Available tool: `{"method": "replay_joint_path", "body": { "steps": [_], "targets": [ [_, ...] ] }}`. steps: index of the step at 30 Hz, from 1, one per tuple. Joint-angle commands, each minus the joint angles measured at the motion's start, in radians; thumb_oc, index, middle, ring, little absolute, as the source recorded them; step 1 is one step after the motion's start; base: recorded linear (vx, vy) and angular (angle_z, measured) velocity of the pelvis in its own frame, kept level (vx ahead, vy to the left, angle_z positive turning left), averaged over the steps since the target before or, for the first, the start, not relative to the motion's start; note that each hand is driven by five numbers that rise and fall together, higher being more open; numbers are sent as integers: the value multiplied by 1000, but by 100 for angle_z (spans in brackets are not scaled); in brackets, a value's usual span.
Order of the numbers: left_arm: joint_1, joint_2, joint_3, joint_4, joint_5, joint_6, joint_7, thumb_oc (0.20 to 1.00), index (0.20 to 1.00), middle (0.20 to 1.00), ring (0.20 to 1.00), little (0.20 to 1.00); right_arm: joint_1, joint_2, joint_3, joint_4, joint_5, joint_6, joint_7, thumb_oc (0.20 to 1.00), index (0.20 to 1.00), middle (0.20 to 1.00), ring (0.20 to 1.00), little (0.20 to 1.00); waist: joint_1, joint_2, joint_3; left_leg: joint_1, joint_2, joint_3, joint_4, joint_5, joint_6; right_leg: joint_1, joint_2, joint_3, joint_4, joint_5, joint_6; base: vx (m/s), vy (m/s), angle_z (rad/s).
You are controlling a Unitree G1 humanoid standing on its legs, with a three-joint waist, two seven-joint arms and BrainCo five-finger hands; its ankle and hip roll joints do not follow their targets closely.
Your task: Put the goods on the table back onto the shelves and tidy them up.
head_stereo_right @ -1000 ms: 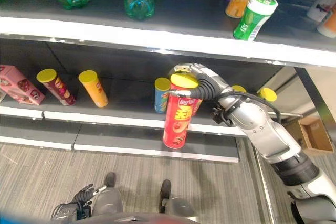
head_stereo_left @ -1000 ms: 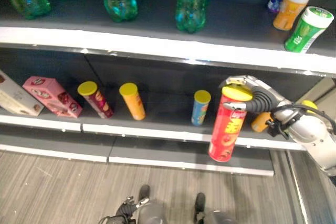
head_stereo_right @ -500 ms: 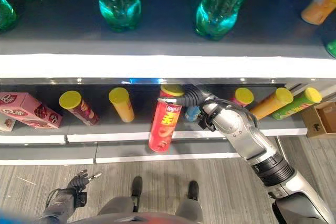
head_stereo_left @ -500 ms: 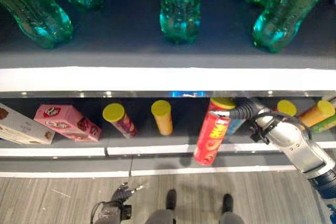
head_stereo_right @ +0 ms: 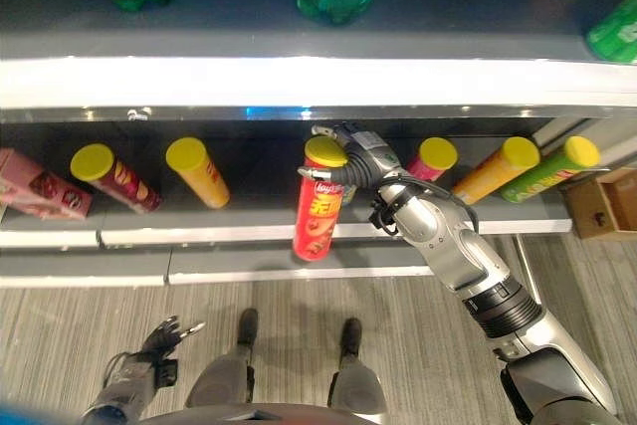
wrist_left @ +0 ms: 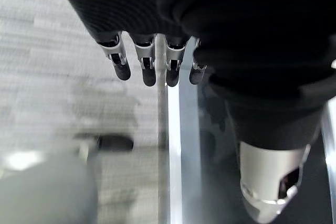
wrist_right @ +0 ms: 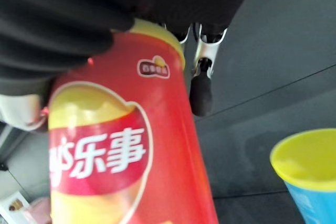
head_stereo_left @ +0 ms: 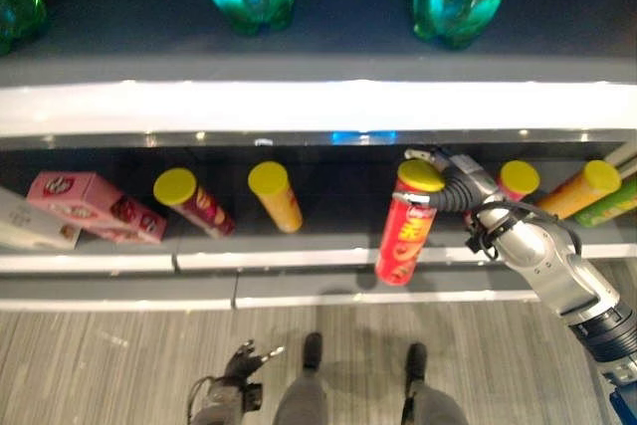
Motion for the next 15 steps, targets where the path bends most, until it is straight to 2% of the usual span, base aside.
{"method": "replay_joint_path", "body": {
  "steps": [1,3,6,15],
  "targets": [
    [-38,47,-24,48,-13,-18,20,1000,1000,1000,1000,1000,-110,8,-15,-30,-40,-19,-85,200,200,200,200,200,35,-12,-19,1,11,-4,0,-49,-25,21,-91,34,42,-35,50,-18,-35,10],
    [-38,46,-27,52,-12,-19,22,1000,1000,1000,1000,1000,-124,12,-9,-15,-53,-18,-97,200,200,200,200,200,38,-7,-13,-4,13,-5,0,-46,-27,20,-90,29,44,-37,49,-15,-7,3],
    [-51,42,-49,58,-14,-22,32,1000,1000,1000,1000,1000,-200,17,23,44,-106,-6,-148,200,200,200,200,200,55,15,18,-34,14,-16,0,-31,-30,-4,-91,20,59,-43,48,-49,-20,11],
    [-67,38,-83,45,-21,-28,52,1000,1000,1000,1000,1000,-288,1,28,84,-212,27,-226,200,200,200,200,200,79,47,39,-71,-3,-34,0,-22,-29,-20,-115,-10,74,-45,54,-2,14,17]
  ]
}}
